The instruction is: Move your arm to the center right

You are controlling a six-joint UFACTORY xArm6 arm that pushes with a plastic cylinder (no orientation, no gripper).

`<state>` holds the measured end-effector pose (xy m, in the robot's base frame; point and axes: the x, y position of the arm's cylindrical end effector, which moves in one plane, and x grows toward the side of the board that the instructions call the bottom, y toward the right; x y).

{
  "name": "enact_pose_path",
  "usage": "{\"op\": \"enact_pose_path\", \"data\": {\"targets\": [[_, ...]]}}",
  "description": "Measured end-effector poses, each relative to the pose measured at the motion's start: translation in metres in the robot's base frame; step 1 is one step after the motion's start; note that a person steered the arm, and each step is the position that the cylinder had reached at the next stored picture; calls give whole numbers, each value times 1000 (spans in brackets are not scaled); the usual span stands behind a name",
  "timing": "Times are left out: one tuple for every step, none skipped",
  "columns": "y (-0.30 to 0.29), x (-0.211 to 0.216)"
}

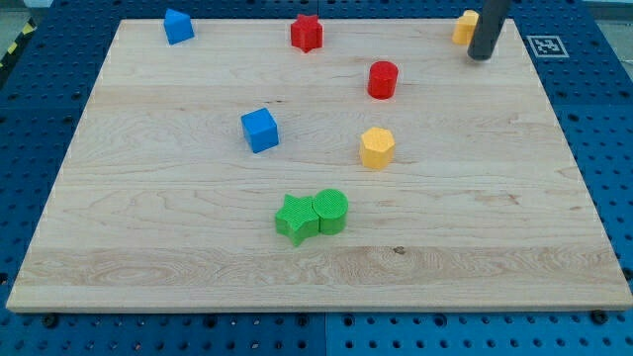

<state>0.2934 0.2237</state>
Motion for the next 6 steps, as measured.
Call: {"op": "enact_pose_path", "data": {"targets": [[0,16],[0,16],[0,14],[0,11],[0,8],[0,8]]}}
